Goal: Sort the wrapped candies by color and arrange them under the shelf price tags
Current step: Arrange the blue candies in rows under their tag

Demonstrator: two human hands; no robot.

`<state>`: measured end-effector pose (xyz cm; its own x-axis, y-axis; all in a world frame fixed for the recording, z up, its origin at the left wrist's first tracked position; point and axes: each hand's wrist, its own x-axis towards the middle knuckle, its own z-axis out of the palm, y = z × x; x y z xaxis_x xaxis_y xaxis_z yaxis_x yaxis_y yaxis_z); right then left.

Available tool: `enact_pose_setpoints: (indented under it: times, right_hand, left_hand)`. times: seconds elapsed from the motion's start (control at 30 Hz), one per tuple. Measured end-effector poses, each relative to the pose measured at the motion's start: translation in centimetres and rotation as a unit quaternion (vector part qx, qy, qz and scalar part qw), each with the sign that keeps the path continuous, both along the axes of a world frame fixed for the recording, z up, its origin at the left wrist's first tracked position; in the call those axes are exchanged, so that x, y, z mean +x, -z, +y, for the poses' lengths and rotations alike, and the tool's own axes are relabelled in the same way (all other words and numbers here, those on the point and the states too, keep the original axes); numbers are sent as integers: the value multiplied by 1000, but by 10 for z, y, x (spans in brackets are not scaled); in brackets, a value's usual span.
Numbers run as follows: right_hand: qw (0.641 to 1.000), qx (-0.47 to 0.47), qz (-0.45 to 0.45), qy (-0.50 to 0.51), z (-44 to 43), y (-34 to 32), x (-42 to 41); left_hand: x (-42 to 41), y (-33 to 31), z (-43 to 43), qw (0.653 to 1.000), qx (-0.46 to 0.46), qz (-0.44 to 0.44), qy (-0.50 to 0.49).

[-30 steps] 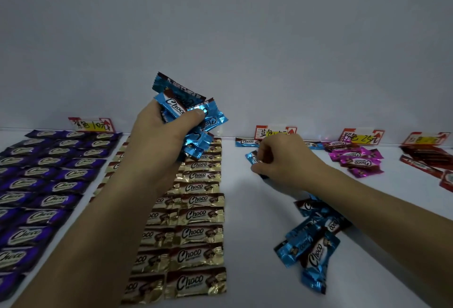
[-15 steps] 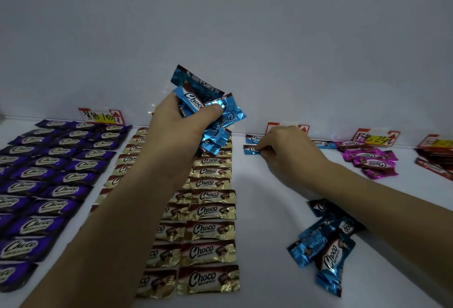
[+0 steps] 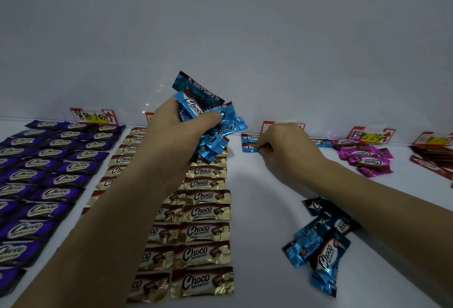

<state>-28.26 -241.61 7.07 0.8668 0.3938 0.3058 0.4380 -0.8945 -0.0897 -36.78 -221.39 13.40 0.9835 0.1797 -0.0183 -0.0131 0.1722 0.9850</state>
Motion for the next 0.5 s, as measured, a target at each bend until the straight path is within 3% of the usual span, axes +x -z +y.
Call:
enact_pose_setpoints:
  times: [0.07, 0.13, 0.23, 0.3, 0.37, 0.5]
  right_hand:
    - [999, 34, -9, -12, -1, -9, -6]
    - [983, 180, 14, -44, -2, -28, -20]
    - [891, 423, 140, -86, 0, -61, -51]
    - [867, 450, 185, -107, -2, -72, -65]
    - [874, 425, 200, -126, -4, -75, -71]
    - [863, 475, 148, -90, -18, -72, -67]
  left_hand:
    - [-1, 0, -1, 1000, 11, 8, 15]
    - [-3, 0, -3, 998, 40, 9, 44]
    - [-10, -1, -9, 987, 110, 15, 118]
    - [-16, 1, -16, 972, 167, 2, 167]
    - [-23, 1, -25, 956, 206, -20, 206]
    - [-24, 4, -31, 960, 196, 7, 199]
